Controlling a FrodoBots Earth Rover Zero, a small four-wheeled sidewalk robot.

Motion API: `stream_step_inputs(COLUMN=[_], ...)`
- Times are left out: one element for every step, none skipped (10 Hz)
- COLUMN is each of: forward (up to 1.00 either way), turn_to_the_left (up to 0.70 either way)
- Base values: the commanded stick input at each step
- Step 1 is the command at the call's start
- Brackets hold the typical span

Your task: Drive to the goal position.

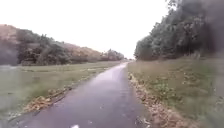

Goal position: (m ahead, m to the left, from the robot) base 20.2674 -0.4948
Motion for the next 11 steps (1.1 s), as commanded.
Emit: stream_step_inputs(forward=[0.08,0.08,0.07,0.07,0.07,0.07,0.07,0.08,0.08,0.07,0.08], turn_to_the_left=[0.00,0.00,0.00,0.00,0.00,0.00,0.00,0.00,0.00,0.00,0.00])
